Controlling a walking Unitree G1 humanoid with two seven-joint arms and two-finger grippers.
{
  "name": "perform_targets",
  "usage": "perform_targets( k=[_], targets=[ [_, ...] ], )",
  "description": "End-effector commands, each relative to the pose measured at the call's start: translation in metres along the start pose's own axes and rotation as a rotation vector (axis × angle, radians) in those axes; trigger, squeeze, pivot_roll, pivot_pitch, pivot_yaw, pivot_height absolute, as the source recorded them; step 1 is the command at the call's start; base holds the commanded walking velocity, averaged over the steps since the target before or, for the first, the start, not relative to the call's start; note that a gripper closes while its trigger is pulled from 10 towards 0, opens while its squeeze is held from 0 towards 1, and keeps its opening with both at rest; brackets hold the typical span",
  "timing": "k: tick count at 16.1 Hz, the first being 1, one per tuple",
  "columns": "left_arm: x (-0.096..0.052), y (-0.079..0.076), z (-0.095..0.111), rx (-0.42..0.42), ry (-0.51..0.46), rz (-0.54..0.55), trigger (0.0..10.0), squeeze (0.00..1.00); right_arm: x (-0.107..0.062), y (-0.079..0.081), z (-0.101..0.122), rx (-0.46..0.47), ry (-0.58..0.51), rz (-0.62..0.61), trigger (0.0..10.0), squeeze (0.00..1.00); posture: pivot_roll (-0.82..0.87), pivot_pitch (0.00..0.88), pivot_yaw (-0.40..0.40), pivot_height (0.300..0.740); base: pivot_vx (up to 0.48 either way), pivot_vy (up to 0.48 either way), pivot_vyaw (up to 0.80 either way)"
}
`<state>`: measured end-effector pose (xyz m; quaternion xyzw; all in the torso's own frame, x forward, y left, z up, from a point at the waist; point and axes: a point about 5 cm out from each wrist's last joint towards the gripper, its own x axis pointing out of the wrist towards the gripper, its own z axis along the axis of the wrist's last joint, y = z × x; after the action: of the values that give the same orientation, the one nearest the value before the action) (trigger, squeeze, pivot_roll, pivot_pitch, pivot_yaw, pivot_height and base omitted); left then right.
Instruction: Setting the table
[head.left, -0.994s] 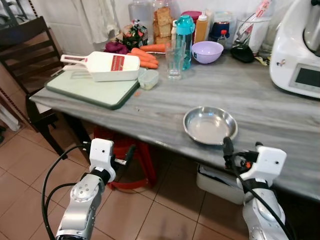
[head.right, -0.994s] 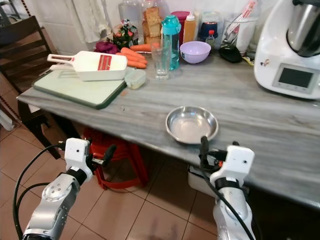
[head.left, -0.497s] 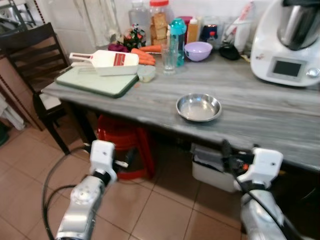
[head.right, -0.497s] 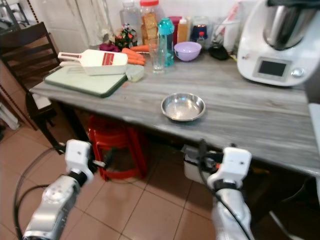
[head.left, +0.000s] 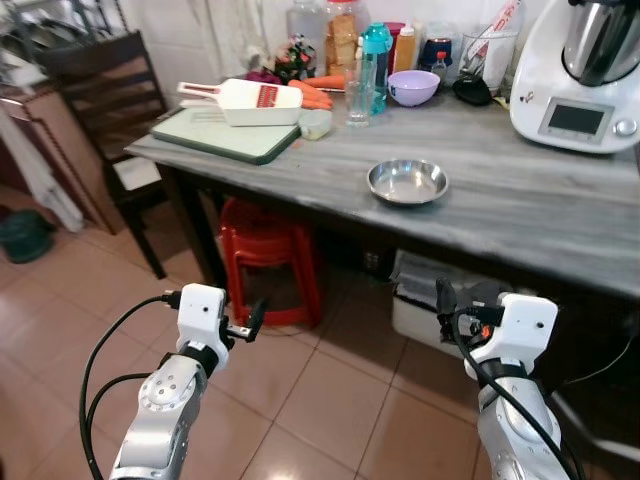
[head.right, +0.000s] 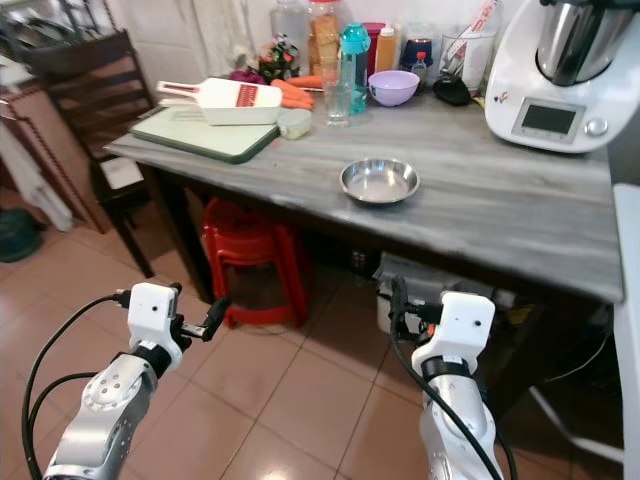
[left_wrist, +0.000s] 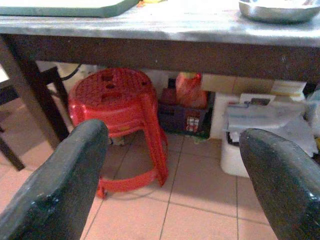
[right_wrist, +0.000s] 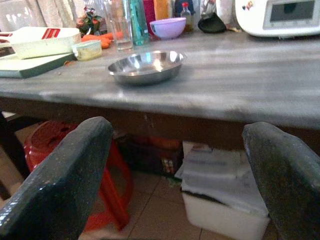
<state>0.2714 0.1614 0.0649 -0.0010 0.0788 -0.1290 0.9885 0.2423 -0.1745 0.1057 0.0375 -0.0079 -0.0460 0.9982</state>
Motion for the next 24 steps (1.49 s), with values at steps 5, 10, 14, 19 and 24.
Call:
perform_targets(
  k=[5,10,14,19,24],
  targets=[
    [0.002,-0.005,0.001,0.014,-0.001,-0.033,10.0,0.0,0.001,-0.005,0.002,-0.015,-0.002,-0.01,10.0,0.0,-0.06,0.0,0.073,0.74,-0.298,0.0,0.0],
    [0.001,-0.006,0.006,0.009,-0.052,-0.067,10.0,0.0,0.001,-0.004,0.0,-0.007,0.009,-0.01,10.0,0.0,-0.06,0.0,0.064,0.74,0.0,0.0,0.0],
    [0.003,-0.007,0.01,0.008,-0.07,-0.072,10.0,0.0,0.003,-0.005,0.002,-0.012,0.005,-0.005,10.0,0.0,-0.06,0.0,0.061,0.74,0.0,0.0,-0.58],
    [0.003,-0.01,0.012,-0.006,-0.089,-0.085,10.0,0.0,0.003,-0.003,0.006,-0.03,-0.023,-0.01,10.0,0.0,-0.06,0.0,0.058,0.74,0.0,-0.17,0.0],
    [0.002,-0.009,0.03,-0.021,-0.166,-0.064,10.0,0.0,-0.012,-0.003,0.019,-0.105,-0.11,-0.032,10.0,0.0,-0.06,0.0,0.057,0.74,0.0,-0.3,0.0]
  ],
)
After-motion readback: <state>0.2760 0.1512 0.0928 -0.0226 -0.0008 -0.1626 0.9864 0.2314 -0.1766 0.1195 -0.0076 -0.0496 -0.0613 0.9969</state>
